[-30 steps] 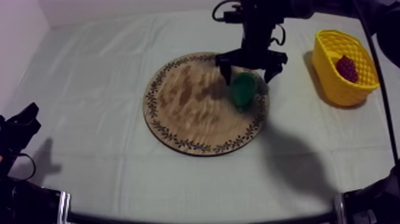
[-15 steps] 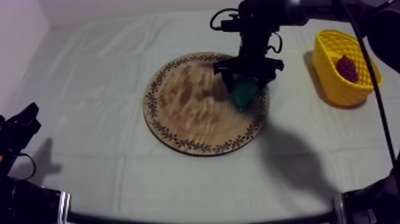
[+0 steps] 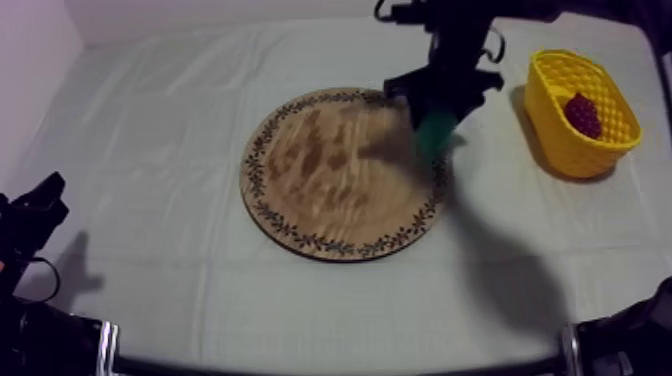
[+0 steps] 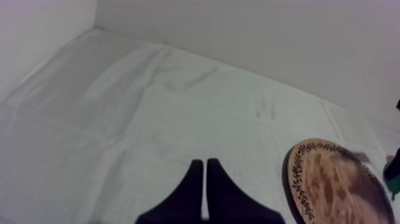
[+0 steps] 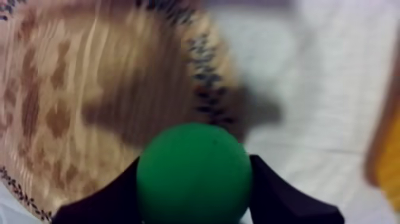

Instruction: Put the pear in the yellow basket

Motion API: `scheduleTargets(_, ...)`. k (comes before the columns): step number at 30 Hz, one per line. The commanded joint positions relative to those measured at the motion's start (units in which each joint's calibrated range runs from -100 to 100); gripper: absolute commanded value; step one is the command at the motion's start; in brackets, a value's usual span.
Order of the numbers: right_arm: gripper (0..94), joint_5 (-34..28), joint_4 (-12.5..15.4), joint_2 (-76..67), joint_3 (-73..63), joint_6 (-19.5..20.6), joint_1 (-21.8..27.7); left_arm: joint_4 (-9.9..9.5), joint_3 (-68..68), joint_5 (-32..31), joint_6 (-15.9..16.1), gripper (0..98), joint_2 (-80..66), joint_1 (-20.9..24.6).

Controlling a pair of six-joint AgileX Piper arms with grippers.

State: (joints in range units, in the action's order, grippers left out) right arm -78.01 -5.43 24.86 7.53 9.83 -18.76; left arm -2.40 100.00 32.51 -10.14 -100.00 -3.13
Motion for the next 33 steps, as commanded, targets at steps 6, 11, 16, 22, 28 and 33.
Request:
scheduleTargets(6,34.2,0.8,-4.3,-19.7,2.4,-8.4,8.3,-0.02,0.0,0.0,0.0,0.1,0.0,0.0)
scheduleTargets(11,35.4,6.0,-6.6,-27.9,6.9,-14.4,15.3,-0.02,0.0,0.0,0.0,0.1,0.0,0.0)
scheduleTargets(16,35.3,11.7,-8.5,-31.7,11.0,-18.2,20.8,-0.02,0.0,0.0,0.0,0.1,0.0,0.0)
scheduleTargets(22,35.5,19.4,-11.1,-31.7,17.5,-19.3,24.5,-0.02,0.0,0.0,0.0,0.1,0.0,0.0)
scheduleTargets(28,38.4,26.3,-13.1,-28.0,23.4,-17.4,25.7,-0.02,0.0,0.0,0.0,0.1,0.0,0.0)
scheduleTargets(33,39.8,28.0,-13.4,-22.5,24.3,-15.2,25.4,-0.02,0.0,0.0,0.0,0.1,0.0,0.0)
